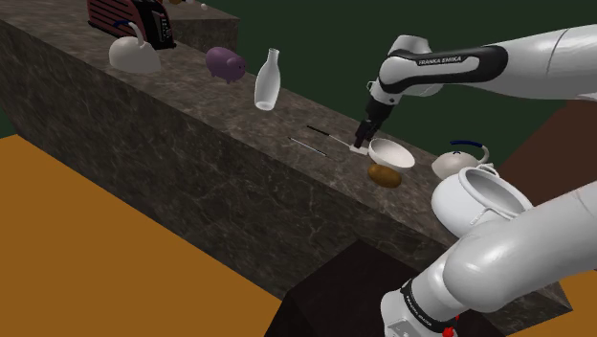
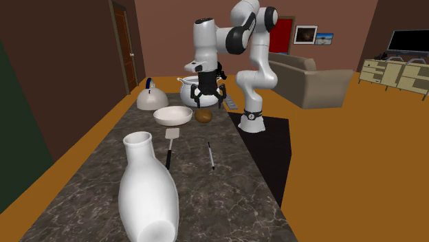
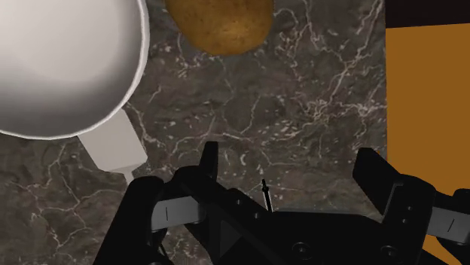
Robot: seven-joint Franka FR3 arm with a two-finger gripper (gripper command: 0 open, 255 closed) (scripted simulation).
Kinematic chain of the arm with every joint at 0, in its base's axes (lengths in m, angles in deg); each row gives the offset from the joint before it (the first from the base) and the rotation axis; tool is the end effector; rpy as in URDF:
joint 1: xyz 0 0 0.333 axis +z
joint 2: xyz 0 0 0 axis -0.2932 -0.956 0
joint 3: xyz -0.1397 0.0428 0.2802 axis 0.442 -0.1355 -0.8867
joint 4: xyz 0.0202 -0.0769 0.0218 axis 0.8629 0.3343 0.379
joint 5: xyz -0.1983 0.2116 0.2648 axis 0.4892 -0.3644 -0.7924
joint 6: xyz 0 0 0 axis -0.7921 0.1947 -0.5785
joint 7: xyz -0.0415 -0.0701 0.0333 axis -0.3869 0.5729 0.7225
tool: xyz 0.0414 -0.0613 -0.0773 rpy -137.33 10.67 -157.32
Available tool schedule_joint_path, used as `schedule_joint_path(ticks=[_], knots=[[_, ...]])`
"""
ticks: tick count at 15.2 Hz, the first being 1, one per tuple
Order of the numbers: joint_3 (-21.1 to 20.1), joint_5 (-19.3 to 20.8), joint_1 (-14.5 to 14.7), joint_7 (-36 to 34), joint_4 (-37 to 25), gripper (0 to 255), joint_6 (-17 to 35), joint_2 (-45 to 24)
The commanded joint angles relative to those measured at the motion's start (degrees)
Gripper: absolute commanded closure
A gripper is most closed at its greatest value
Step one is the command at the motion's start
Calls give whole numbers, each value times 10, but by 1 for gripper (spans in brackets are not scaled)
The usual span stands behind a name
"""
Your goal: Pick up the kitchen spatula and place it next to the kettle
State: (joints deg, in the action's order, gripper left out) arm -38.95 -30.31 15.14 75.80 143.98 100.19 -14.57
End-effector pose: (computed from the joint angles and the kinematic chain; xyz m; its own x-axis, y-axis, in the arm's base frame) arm 0.4489 -0.1533 0.4466 0.9817 0.1869 -0.0358 0.1855 -0.9819 -0.0395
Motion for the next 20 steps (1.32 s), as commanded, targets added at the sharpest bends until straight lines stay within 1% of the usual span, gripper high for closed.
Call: schedule_joint_path(ticks=[1,5,8,11,15,20], knots=[[14,-9,-1,40,-22,0,24,-38],[32,-41,-5,115,-85,0,55,-123],[38,-72,-13,171,-141,0,70,-189],[36,-103,-28,223,-205,0,76,-255],[24,-140,-54,283,-305,0,72,-344],[20,-147,-56,288,-298,0,97,-361]])
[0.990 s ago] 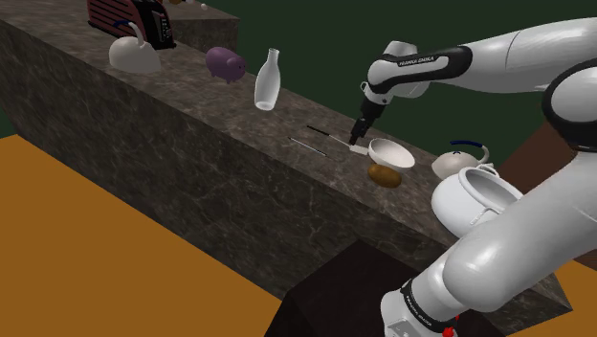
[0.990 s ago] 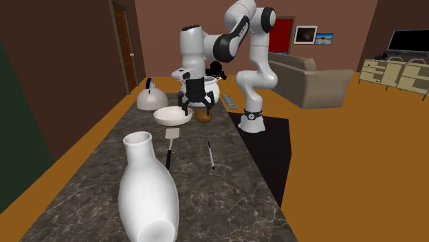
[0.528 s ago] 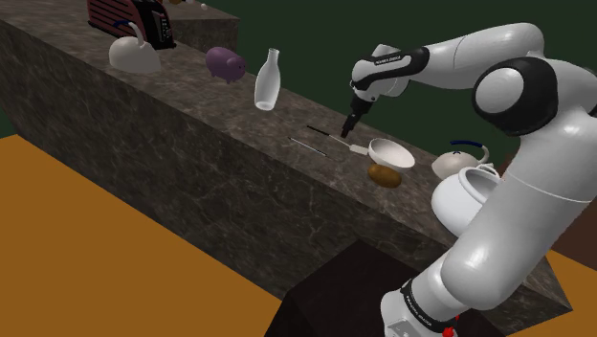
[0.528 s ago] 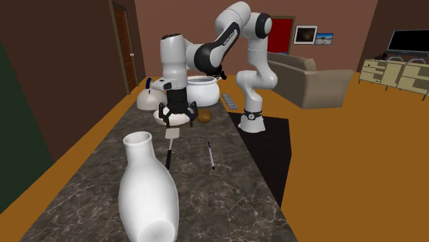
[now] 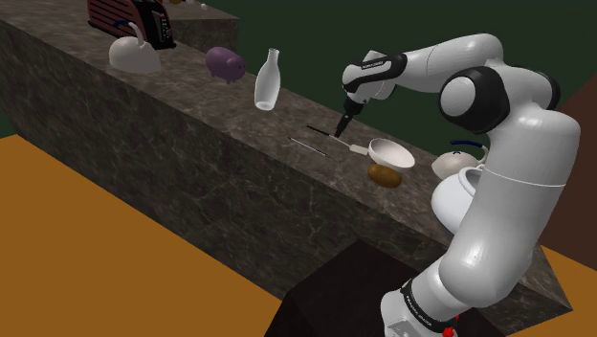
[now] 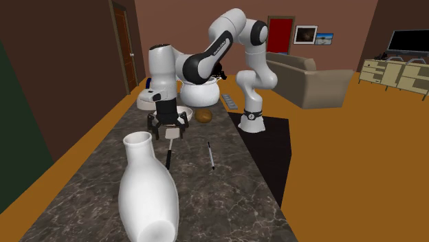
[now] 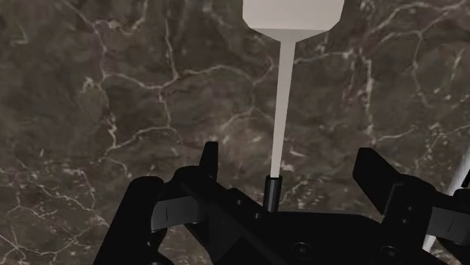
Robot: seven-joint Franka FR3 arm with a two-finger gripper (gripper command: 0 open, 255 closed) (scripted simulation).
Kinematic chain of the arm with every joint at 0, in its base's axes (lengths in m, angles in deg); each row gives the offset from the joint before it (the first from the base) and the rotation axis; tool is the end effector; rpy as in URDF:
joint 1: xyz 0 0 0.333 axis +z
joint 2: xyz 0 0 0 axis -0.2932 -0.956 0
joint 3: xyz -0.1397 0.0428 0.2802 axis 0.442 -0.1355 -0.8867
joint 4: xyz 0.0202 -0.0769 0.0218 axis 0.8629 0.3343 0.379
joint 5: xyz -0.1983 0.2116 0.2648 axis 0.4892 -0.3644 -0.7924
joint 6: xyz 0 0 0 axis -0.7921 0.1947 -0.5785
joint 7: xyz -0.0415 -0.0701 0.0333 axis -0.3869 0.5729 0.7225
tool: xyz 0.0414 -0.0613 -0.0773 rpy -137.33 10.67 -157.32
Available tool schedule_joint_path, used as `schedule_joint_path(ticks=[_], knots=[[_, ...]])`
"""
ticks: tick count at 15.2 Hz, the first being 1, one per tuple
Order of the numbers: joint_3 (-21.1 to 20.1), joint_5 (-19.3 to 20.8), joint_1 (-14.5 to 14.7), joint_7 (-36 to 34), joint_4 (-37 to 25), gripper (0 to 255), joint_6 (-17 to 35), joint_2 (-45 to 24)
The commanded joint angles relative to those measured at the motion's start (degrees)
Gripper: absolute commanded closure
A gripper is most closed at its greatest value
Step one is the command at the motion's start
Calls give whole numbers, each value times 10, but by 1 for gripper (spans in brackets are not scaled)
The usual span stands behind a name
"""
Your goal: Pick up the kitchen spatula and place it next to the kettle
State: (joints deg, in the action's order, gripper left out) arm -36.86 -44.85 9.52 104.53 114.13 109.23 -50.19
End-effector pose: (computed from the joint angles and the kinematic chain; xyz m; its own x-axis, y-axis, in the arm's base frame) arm 0.6023 -0.2601 0.3629 0.9024 0.4258 0.0658 0.4267 -0.9044 -0.0008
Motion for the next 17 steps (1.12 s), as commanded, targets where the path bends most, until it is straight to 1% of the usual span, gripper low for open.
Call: schedule_joint_path(ticks=[1,3,11,12,17], knots=[[-2,-4,-1,2,3,0,12,-9],[-5,-9,-1,5,9,0,27,-19],[-5,-8,-2,5,9,0,27,-19],[-5,-8,-2,5,9,255,27,-19],[-5,-8,-2,5,9,255,27,-19]])
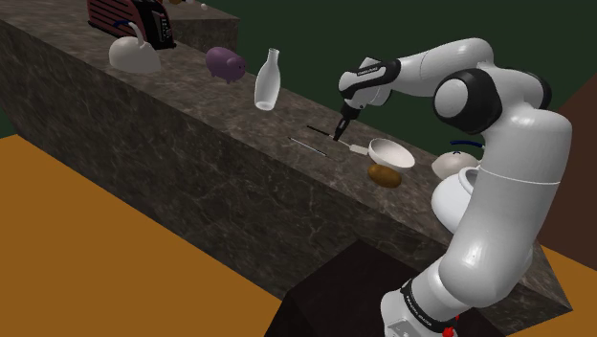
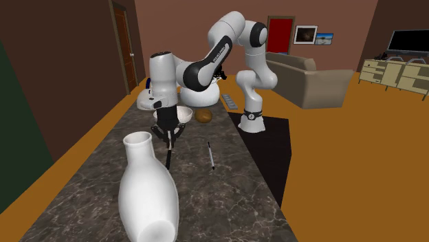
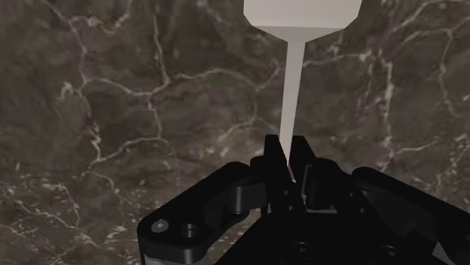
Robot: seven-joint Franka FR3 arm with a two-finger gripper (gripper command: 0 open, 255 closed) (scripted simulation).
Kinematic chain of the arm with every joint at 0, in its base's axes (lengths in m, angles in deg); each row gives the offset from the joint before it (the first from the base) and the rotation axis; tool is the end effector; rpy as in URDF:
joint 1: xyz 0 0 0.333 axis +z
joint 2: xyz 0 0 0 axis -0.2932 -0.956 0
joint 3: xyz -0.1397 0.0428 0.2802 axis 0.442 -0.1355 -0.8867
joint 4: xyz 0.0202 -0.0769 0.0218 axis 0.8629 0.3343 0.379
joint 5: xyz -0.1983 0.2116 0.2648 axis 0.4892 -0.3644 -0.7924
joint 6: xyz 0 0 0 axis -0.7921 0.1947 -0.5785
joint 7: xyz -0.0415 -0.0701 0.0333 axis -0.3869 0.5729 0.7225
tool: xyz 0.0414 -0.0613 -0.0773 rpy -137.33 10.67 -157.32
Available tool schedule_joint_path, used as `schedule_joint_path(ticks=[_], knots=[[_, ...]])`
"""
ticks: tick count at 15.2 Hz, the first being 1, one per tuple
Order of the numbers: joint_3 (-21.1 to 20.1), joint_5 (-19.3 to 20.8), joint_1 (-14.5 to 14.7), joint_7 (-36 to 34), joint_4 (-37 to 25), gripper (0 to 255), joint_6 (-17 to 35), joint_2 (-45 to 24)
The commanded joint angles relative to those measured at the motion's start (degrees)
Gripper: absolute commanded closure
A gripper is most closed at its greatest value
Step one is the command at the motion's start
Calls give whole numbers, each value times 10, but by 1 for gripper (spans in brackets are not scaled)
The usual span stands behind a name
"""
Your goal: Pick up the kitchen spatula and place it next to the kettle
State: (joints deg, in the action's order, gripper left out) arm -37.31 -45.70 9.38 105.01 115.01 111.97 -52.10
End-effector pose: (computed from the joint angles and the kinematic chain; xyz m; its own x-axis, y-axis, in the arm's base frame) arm 0.6048 -0.2589 0.3387 0.9021 0.4263 0.0665 0.4273 -0.9041 -0.0004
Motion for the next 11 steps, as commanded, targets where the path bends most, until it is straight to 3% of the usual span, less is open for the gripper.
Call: schedule_joint_path(ticks=[1,11], knots=[[0,0,0,0,0,255,0,0],[5,12,3,-9,-21,255,-44,24]])
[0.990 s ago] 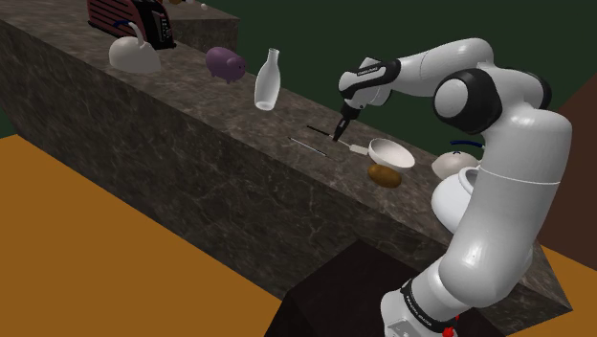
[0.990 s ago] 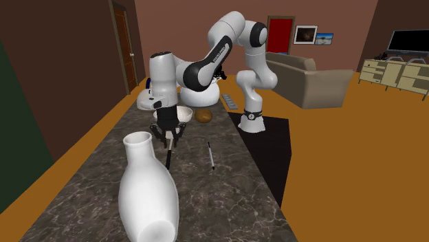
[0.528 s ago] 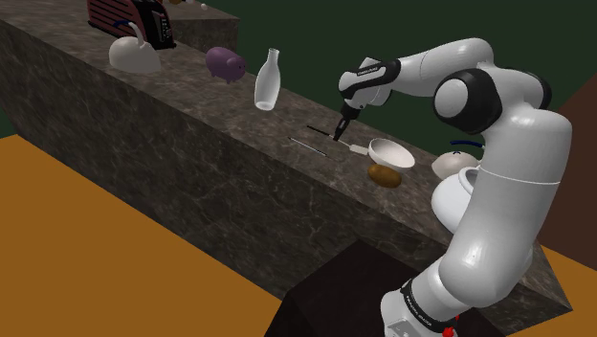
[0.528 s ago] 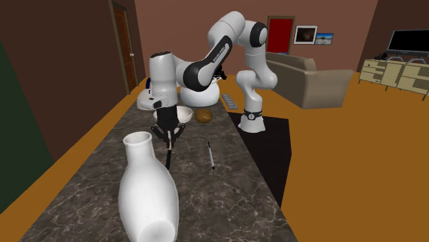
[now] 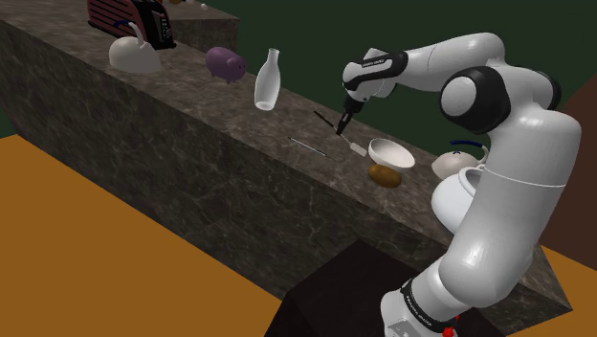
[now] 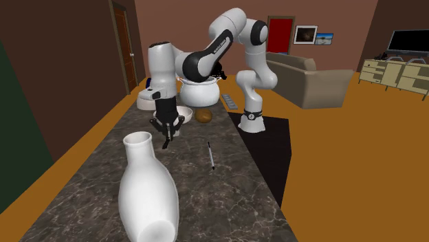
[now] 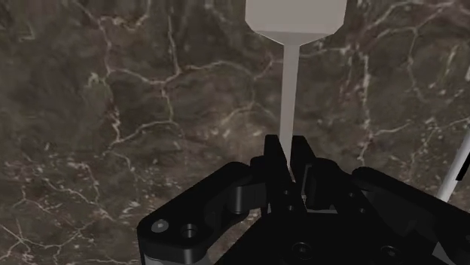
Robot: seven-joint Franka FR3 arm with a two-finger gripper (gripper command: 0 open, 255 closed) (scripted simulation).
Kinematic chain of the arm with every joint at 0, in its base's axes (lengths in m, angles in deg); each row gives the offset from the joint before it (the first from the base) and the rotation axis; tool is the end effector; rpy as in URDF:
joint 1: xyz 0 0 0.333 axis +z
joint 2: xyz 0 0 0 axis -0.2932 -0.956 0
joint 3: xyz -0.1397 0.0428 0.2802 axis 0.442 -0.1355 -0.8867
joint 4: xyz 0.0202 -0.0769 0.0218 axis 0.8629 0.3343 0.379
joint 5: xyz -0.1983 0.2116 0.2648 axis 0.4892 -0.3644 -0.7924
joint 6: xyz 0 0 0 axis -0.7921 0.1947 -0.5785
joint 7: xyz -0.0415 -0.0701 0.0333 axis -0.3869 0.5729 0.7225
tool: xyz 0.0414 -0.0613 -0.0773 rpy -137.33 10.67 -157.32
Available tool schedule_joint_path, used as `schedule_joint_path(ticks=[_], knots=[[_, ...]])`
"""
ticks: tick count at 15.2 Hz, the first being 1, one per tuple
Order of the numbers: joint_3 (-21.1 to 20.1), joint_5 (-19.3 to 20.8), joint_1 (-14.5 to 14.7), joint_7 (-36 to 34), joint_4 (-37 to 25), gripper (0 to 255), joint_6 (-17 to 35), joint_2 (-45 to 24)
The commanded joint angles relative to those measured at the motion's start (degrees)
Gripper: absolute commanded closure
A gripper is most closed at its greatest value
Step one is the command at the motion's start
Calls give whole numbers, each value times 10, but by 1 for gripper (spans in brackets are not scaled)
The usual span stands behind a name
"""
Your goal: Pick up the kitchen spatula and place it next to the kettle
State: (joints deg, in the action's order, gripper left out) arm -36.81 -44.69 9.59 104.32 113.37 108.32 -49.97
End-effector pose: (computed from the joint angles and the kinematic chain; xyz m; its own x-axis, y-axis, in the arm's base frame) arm 0.6039 -0.2596 0.3701 0.9021 0.4263 0.0665 0.4273 -0.9041 -0.0003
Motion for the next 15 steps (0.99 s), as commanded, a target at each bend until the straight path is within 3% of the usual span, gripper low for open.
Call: schedule_joint_path(ticks=[1,15], knots=[[1,3,1,-3,-9,255,-14,5],[8,19,2,-18,-75,255,-108,36]])
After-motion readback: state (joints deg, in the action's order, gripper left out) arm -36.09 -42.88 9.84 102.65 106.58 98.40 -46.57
